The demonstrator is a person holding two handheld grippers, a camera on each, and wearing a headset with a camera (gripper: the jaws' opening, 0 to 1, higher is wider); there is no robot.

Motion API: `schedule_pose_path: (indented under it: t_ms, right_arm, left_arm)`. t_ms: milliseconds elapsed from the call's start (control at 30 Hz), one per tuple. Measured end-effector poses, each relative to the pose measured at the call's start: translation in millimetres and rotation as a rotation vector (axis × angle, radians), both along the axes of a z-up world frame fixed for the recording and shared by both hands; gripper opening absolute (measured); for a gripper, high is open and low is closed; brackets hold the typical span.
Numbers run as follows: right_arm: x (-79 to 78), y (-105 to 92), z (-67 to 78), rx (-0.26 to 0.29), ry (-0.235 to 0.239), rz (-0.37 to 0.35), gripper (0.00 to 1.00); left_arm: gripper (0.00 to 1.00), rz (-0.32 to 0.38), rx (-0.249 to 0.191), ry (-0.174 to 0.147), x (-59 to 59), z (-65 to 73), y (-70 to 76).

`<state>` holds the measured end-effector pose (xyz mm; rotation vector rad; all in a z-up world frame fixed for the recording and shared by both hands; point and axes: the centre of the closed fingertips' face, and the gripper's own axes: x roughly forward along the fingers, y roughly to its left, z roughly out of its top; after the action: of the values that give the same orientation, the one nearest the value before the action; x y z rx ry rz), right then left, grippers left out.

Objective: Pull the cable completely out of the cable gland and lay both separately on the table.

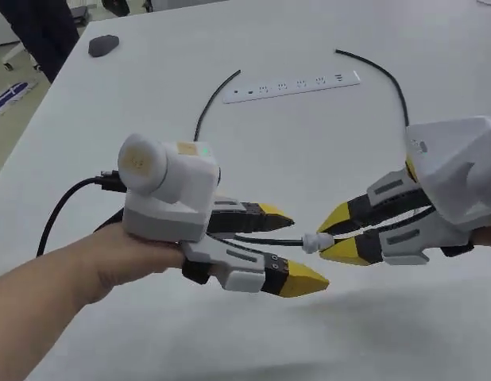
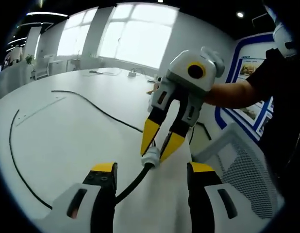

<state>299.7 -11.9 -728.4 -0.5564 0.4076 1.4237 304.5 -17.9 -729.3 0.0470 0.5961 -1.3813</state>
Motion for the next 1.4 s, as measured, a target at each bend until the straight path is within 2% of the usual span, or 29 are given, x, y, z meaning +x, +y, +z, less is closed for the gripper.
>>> schedule_pose_path:
  t_ms: [33,67,100,133,200,267,367,400,433,467,567,633,700,967,1033,1400]
  right_arm:
    - [-0.5,-1.2,1.0,0.001,0.001,-0.001,0.07]
    - [-1.2,-2.5,2.3,0.003,-0.001,-0.004,0.07]
    - [-0.8,-3.4,2.6,0.002,-0.003,-0.008,0.07]
    - [-1.2,-4.6,3.4,0.003,0.000,-0.013,0.07]
    - [-1.5,-4.9,6.9,0.015,0.000,-0.018,0.07]
    - [-2.6,-4.6,10.3,0.027,0.007,-0.023,0.07]
    - [-5.1,-5.0,10.7,0.026,0.005,-0.021,0.07]
    - [-5.9,-5.3,10.7,0.024,0.011,-0.023,0.07]
    - [-6.1,-5.3,11.0,0.023,0.010,-0.025,0.07]
    - [-6.5,-5.4,11.7,0.024,0.008,-0.025,0.07]
    - [-7.8,-5.3,12.6,0.025,0.009,-0.025,0.07]
    - [-8.6,-5.5,12.8,0.025,0.009,-0.023,0.07]
    - [-9.4,-5.5,13.2,0.027,0.012,-0.023,0.07]
    - [-10.5,-6.1,15.4,0.035,0.009,-0.017,0.07]
    - [-11.0,-6.1,16.4,0.039,0.004,-0.012,0.07]
    - [-12.8,-7.2,16.1,0.035,-0.004,0.005,0.07]
  left_arm:
    - [0.58,-0.014,-0.012,-0.022,-1.7,2.7,-0.9]
    - [0.58,-0.030,-0.054,-0.051,-3.4,9.7,-4.3]
    - [0.57,-0.039,-0.058,-0.051,-6.2,10.7,-4.1]
    - [0.54,-0.040,-0.059,-0.029,-7.9,10.8,-4.5]
    - [0.49,-0.052,-0.051,-0.023,-10.6,9.1,-4.6]
    - [0.46,-0.056,-0.061,-0.021,-11.7,10.2,-5.8]
    - [0.40,-0.049,-0.105,0.019,-13.7,17.1,-8.3]
    - [0.39,-0.048,-0.109,0.013,-13.2,17.9,-8.6]
    - [0.37,-0.052,-0.118,-0.011,-12.7,19.3,-9.8]
    - [0.35,-0.052,-0.115,-0.016,-12.5,18.9,-9.9]
    - [0.31,-0.045,-0.130,0.001,-12.9,21.2,-12.3]
    - [0.27,-0.046,-0.122,-0.017,-11.9,20.4,-12.3]
    - [0.24,-0.047,-0.119,-0.021,-11.3,19.9,-12.2]
    - [0.19,-0.041,-0.141,0.010,-10.2,23.5,-12.5]
    - [0.17,-0.025,-0.158,0.044,-8.6,25.4,-12.2]
    - [0.16,-0.043,-0.166,0.038,-12.0,24.3,-13.8]
